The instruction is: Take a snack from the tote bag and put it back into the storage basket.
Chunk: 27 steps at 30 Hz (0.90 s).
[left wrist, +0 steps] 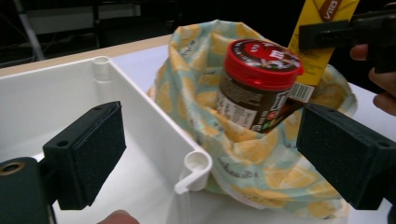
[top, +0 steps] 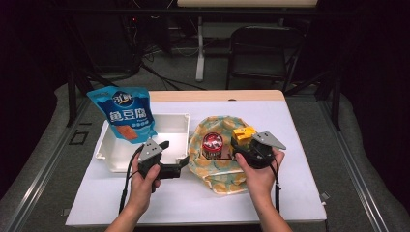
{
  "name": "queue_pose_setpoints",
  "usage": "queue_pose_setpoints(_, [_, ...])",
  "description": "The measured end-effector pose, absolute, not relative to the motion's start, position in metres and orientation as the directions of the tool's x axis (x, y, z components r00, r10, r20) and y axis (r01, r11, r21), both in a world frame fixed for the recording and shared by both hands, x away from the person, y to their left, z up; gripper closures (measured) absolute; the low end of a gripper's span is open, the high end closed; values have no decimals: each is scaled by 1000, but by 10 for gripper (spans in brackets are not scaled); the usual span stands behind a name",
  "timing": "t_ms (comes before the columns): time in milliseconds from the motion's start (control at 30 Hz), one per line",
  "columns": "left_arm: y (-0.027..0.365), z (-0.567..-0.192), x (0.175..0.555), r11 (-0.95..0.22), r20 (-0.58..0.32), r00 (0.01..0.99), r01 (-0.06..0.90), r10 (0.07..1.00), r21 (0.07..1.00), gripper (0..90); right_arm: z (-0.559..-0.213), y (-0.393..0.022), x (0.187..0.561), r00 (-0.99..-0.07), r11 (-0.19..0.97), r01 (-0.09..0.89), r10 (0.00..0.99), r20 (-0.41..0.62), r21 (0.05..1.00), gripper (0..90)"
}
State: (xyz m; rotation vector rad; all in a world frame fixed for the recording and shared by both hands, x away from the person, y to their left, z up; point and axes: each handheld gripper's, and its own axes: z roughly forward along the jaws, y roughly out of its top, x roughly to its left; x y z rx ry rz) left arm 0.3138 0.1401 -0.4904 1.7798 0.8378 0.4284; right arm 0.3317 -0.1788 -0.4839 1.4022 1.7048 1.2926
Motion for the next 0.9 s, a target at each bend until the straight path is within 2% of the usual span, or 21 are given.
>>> queue_pose_setpoints(400, [125,-483,294,-198,-73,757,262,650,945,88,-443,-189,295,-388,-15,361,907,165,932,292])
queue_pose_setpoints(733, [109,-483,283,-228,-78,813,252,578,941,104,-439,-168,285,-469,21,360,869,161,933,293])
queue_pose_setpoints(900, [102,-485,279,-235,-68,816,244,574,941,105,-438,-160,282,-491,33,356,857,157,934,293])
